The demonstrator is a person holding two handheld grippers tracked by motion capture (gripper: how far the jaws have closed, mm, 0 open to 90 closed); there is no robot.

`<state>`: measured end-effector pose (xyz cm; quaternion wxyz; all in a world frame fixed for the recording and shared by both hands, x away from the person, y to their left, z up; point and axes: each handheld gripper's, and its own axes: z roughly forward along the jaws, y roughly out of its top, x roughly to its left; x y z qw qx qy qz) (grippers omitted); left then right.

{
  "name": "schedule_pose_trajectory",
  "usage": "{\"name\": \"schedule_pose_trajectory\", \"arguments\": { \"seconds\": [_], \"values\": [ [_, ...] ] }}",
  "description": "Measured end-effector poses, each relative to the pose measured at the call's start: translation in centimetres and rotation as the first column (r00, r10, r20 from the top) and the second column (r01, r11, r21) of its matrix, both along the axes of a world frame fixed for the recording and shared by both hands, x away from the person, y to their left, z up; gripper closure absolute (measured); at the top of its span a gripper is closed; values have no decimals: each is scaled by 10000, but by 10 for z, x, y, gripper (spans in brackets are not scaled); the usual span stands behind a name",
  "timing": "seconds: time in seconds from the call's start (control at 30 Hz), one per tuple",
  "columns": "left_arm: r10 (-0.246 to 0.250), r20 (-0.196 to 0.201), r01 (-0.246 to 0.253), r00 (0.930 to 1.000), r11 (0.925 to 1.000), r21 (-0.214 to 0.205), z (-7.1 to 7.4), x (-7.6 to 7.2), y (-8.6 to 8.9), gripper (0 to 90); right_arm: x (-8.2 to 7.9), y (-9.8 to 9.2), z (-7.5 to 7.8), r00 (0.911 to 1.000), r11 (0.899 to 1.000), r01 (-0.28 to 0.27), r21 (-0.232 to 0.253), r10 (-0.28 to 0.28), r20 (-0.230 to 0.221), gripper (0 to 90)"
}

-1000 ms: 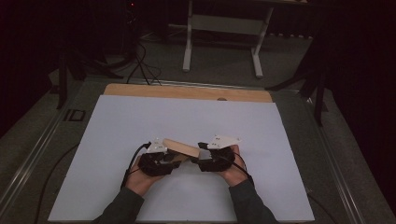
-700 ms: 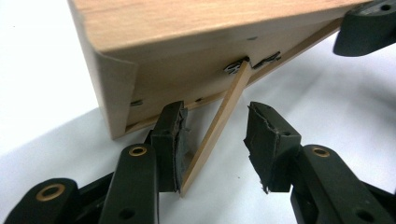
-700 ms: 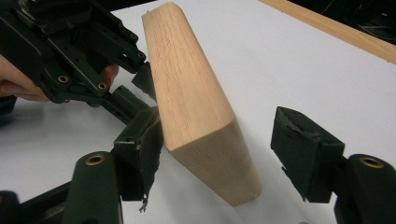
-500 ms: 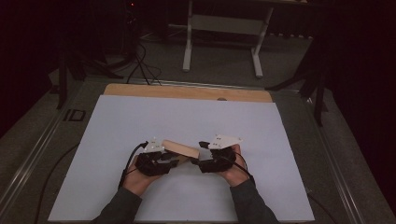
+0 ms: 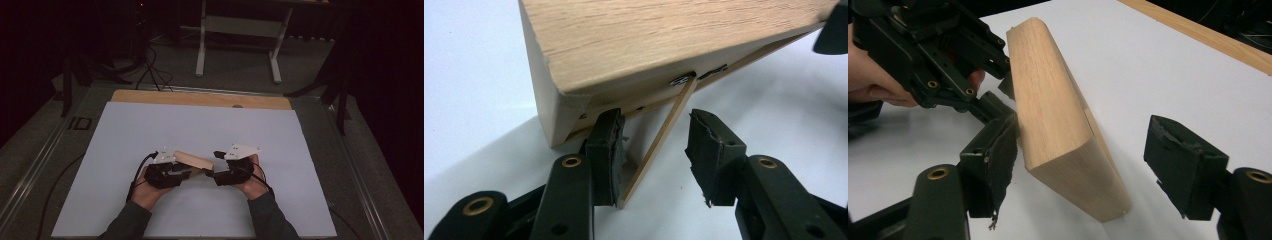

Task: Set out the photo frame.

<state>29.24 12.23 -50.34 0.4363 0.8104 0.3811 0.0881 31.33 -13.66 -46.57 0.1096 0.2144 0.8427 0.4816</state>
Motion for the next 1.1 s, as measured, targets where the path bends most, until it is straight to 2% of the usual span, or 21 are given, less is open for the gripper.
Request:
{"name": "schedule_pose_trajectory", "arguments": {
  "seconds": [0.37,0.57,0.77,0.97,1.1],
  "values": [
    [9,51,-9,10000,10000,25,1,-1,1,574,-1,-4,5,9999,9999,-98,102,97,107,281],
    [0,90,-1,10000,10000,80,2,-2,2,574,0,-8,8,9999,9992,-67,398,63,100,288],
    [56,113,-57,9999,9999,87,2,-5,3,574,1,-14,11,9998,9973,111,726,-122,147,312],
    [10,203,-14,9998,9998,198,2,-7,2,574,1,-16,12,9994,9969,237,754,-256,240,332],
    [85,327,-92,9994,9998,190,4,-10,3,574,3,-20,12,9977,9949,561,843,-590,320,373]
  ]
}}
